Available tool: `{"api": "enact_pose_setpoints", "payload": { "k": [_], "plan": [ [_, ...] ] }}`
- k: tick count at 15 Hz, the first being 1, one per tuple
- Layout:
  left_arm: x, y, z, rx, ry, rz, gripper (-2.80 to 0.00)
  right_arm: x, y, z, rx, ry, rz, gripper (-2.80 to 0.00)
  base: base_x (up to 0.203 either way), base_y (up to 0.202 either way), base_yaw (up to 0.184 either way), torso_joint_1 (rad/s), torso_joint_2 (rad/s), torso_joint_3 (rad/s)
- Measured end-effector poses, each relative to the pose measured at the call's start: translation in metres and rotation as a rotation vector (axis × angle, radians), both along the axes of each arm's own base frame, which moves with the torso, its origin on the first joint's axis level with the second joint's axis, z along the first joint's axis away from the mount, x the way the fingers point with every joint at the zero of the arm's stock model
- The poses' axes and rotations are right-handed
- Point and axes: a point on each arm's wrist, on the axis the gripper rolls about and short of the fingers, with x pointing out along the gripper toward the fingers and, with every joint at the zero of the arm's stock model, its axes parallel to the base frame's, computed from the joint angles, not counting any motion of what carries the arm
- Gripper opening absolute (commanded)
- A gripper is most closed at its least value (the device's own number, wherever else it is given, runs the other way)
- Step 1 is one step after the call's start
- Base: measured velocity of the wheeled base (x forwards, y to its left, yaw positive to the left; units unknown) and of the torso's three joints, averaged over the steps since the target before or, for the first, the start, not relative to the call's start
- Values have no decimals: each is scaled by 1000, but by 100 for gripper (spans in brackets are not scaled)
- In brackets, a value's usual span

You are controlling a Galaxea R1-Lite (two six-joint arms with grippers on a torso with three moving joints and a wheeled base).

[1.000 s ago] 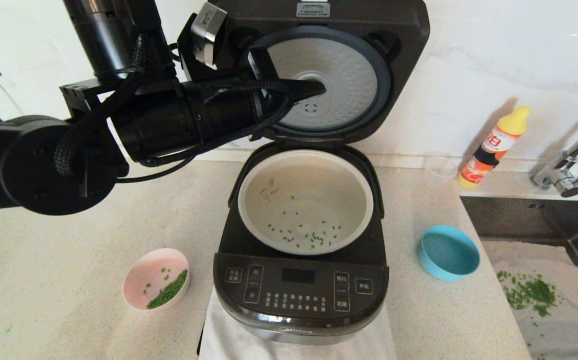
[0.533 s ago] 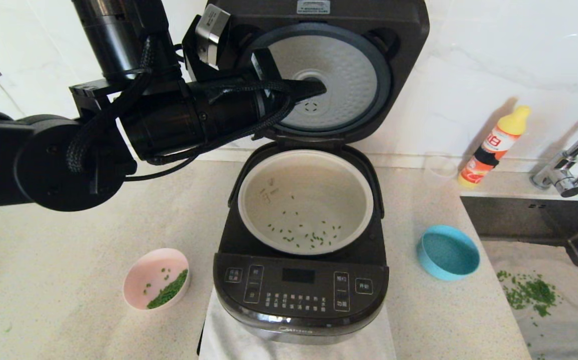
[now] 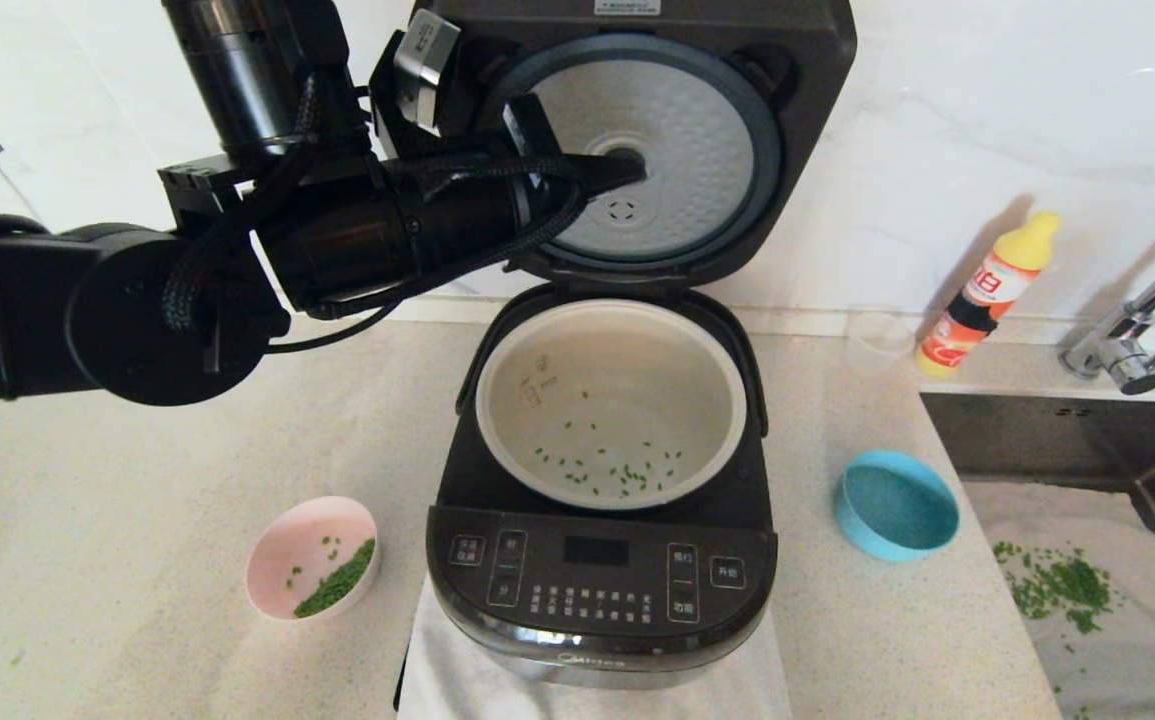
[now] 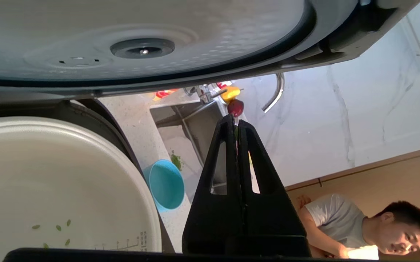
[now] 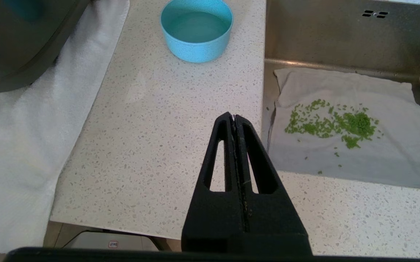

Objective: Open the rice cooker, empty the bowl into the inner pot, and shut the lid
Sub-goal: Open the rice cooker

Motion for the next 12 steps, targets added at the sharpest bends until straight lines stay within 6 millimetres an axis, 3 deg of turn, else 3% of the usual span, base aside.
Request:
{"api": "enact_pose_setpoints", "payload": {
  "k": [8,12],
  "plan": [
    [1,0,5,-7,-13,-1,-280,0,0,0,0,0,0,-280,0,0,0,0,0,0],
    [-11,6,-5,18,32,-4,-280,0,0,0,0,0,0,-280,0,0,0,0,0,0]
  ]
}}
